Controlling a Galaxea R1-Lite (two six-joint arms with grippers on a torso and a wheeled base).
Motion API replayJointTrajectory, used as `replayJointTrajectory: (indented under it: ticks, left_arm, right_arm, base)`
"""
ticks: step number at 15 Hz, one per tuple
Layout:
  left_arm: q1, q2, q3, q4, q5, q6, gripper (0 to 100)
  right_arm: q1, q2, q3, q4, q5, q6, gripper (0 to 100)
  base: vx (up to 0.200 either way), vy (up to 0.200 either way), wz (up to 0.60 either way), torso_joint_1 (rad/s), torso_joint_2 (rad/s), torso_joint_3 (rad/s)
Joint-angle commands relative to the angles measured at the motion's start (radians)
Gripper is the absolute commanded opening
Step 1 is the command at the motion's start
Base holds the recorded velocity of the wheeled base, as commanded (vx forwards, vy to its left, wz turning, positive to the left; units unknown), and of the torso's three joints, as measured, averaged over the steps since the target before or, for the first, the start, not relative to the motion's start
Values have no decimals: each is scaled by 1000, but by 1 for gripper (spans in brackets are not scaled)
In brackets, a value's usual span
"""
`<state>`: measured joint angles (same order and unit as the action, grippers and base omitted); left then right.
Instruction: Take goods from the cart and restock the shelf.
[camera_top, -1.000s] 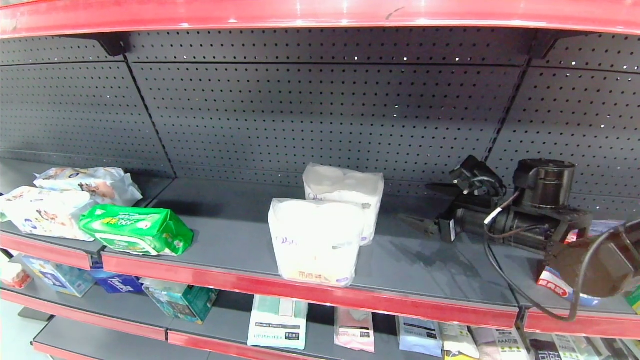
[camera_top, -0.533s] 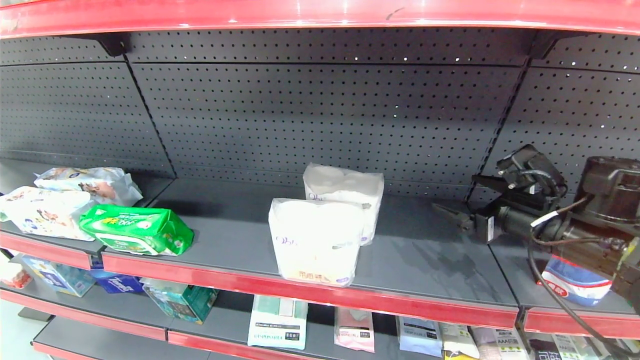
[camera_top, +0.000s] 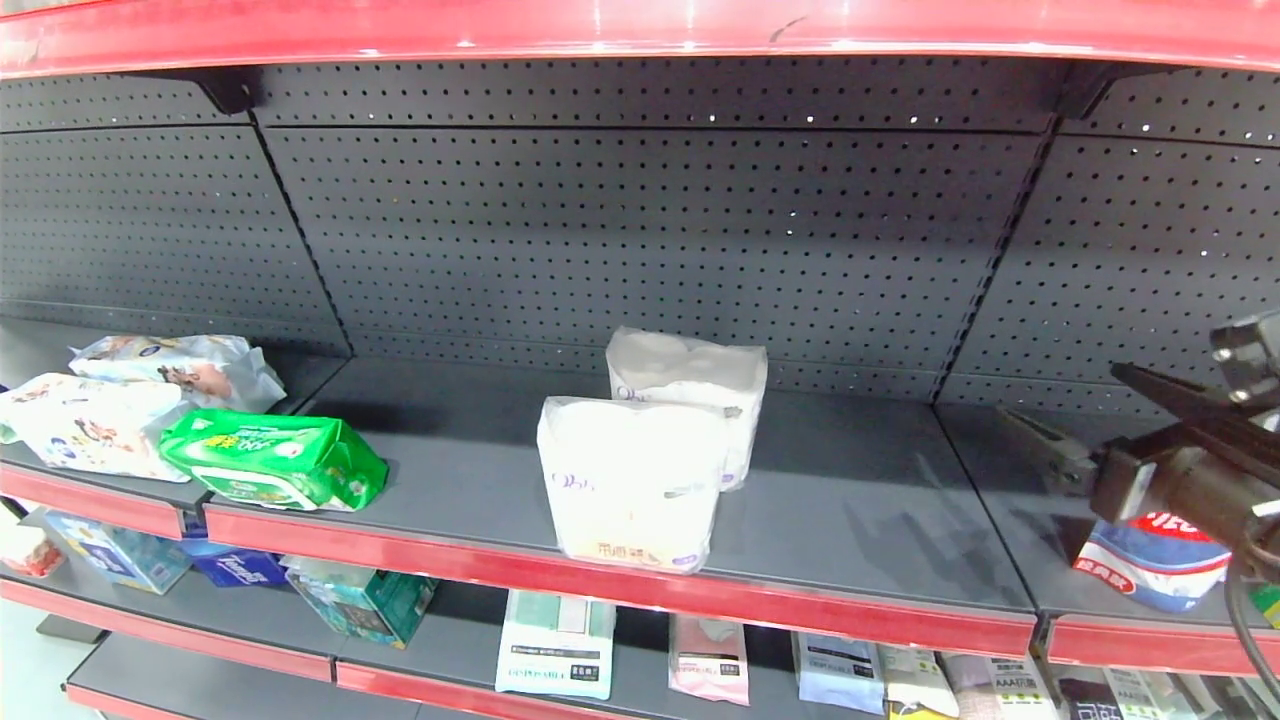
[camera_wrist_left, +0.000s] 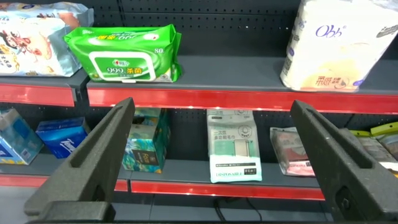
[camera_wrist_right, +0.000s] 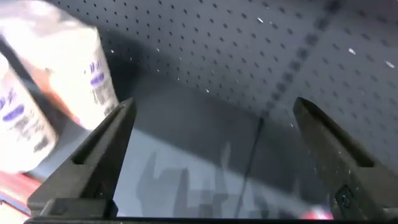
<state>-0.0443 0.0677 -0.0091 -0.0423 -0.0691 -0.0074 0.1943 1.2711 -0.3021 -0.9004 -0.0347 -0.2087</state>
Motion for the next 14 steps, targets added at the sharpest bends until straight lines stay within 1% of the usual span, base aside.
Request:
replayJointTrajectory:
  ticks: [1, 3, 5, 6, 8, 9, 10, 11, 12, 13, 14]
  left_arm:
    - [0, 1, 0, -1, 0, 0, 100]
    - [0, 1, 0, -1, 0, 0, 100]
    - [0, 1, 0, -1, 0, 0, 100]
    - [0, 1, 0, -1, 0, 0, 100]
    - [0, 1, 0, -1, 0, 0, 100]
    - [0, 1, 0, -1, 0, 0, 100]
    - [0, 1, 0, -1, 0, 0, 100]
    - [0, 1, 0, -1, 0, 0, 100]
    - [0, 1, 0, -1, 0, 0, 100]
    - [0, 1, 0, -1, 0, 0, 100]
    - [0, 1, 0, -1, 0, 0, 100]
  right_arm:
    - [-84, -174, 123, 0, 1, 2, 100]
    - [-161, -282, 218, 0, 7, 3, 100]
    - [-196, -380, 290, 0, 7, 8, 100]
    - [-213, -437, 302, 34, 7, 20, 100]
    - [-230, -562, 288, 156, -5, 23, 100]
    - [-228, -572, 287, 164, -5, 23, 100]
    - [-243, -691, 301, 267, -8, 23, 100]
    - [-248, -727, 296, 310, -7, 23, 100]
    - [-243, -848, 291, 434, 13, 45, 100]
    - [-237, -921, 299, 489, 21, 65, 100]
    - [-236, -1018, 299, 583, 21, 77, 100]
  base:
    - [0, 0, 0, 0, 0, 0]
    - [0, 0, 0, 0, 0, 0]
    - [0, 0, 0, 0, 0, 0]
    - [0, 0, 0, 0, 0, 0]
    - [0, 0, 0, 0, 0, 0]
    - [0, 0, 0, 0, 0, 0]
    - [0, 0, 0, 0, 0, 0]
    - [0, 0, 0, 0, 0, 0]
    - [0, 0, 0, 0, 0, 0]
    - [0, 0, 0, 0, 0, 0]
    - [0, 0, 0, 0, 0, 0]
